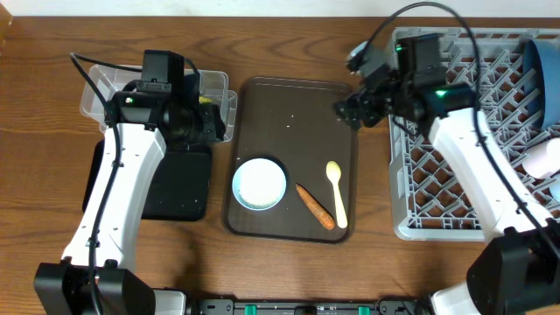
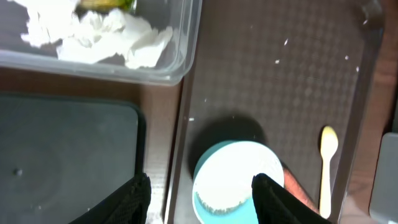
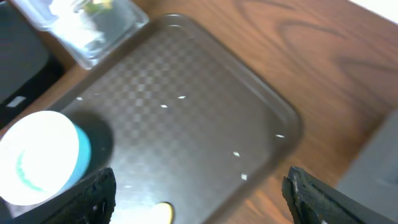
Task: Sort waste into correct bins and load items into the dishwasher rack
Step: 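Raise the right gripper above the rack and reach left gripper to rice bowl, then grasp the rim of the light-blue rice bowl with the left gripper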
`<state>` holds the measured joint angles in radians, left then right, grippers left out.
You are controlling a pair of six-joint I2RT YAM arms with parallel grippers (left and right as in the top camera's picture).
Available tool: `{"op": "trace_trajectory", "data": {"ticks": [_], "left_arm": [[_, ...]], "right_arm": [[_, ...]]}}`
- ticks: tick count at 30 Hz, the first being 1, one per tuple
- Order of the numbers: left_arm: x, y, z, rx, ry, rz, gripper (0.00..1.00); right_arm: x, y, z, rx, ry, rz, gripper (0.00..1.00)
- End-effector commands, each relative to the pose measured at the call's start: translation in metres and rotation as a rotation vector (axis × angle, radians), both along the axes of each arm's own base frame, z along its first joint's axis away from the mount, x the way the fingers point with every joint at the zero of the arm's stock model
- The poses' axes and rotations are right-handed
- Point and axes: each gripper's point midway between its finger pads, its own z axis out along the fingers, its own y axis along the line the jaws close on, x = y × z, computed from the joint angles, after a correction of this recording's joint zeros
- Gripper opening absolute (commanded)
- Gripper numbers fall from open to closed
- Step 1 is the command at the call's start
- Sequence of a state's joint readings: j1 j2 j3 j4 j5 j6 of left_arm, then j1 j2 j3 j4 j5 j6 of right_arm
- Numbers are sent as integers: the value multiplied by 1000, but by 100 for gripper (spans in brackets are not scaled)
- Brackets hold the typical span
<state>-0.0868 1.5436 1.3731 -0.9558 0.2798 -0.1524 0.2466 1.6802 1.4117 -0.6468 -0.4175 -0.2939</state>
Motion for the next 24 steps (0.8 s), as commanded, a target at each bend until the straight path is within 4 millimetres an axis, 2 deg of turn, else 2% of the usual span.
{"op": "trace_trajectory", "data": {"ticks": [1,8,12,15,19,24], "left_arm": [[-7,-10,-4,17,25,-39,55],[-28,-51,-27,13,105,-99,55],[-35,-64,-45,82,146,-61,55],[-39,-84,-59,100,160,-92,56],[-44,-111,-79,109,181,-149,55],[-58,-132,-100,140,232,-210,55]], "right_arm": [[0,2,-8,-37,21,-49,86],[3,-3,-11,-72,21,-103,87],[4,-3,-11,-72,19,-103,88],[5,-6,-12,-85,16,-113,89],[11,-20,-14,-154,-5,-170,89],[17,-38,-16,-201,-7,-266,89]]}}
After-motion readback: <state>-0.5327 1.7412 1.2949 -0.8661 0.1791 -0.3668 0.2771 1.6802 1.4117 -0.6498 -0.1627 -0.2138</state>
